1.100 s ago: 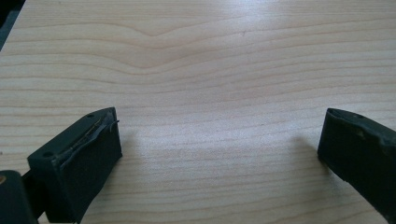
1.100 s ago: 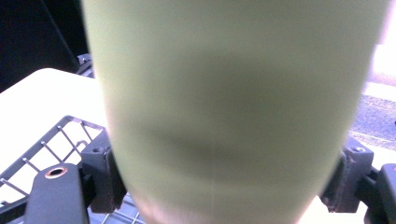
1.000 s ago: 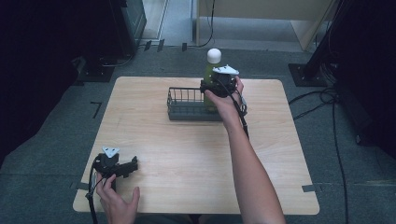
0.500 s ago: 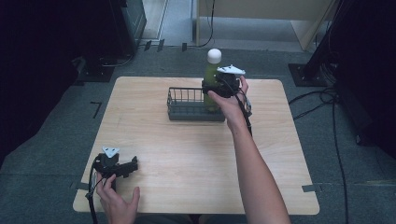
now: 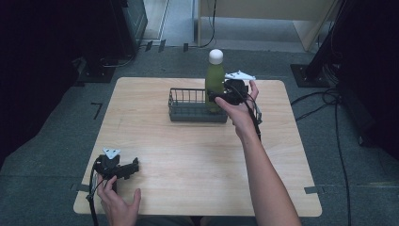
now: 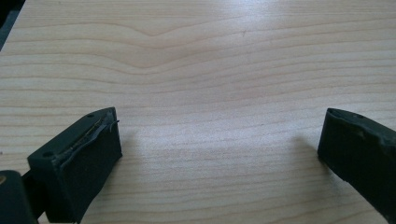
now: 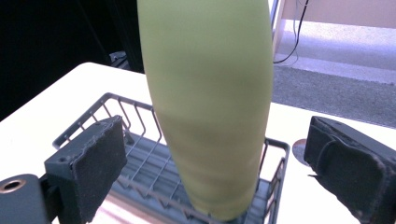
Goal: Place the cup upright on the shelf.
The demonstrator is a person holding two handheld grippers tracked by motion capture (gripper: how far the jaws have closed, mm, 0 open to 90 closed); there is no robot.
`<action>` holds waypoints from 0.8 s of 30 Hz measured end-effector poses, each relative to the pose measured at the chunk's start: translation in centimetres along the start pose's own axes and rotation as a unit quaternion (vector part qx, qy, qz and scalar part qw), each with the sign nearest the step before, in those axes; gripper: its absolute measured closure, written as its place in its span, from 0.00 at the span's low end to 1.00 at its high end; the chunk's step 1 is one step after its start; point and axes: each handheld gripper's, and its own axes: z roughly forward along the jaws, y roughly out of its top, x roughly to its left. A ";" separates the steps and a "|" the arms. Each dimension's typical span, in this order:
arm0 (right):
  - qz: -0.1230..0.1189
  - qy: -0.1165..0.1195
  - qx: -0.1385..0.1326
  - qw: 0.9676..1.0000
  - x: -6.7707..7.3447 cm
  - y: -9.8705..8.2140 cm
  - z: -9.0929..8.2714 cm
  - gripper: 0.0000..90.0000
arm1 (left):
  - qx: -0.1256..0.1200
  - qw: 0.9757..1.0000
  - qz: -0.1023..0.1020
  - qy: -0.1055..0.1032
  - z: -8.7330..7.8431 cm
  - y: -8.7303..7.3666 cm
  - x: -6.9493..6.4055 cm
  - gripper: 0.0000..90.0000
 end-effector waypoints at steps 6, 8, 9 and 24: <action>-0.003 0.000 0.005 1.000 -0.5 -1.7 -1.5 0.05 | 0.000 1.000 0.000 0.000 0.0 0.0 0.0 0.00; -0.001 -0.002 0.007 1.000 -0.8 -2.2 -1.9 0.05 | 0.000 1.000 0.000 0.000 0.0 0.0 0.0 0.00; 0.000 -0.003 0.008 1.000 -0.9 -2.5 -2.1 0.05 | 0.000 1.000 0.000 0.000 0.0 0.0 0.0 0.00; -0.006 -0.018 0.018 1.000 -3.3 -7.4 -5.0 0.05 | 0.000 1.000 0.000 0.000 0.0 0.0 0.0 0.00</action>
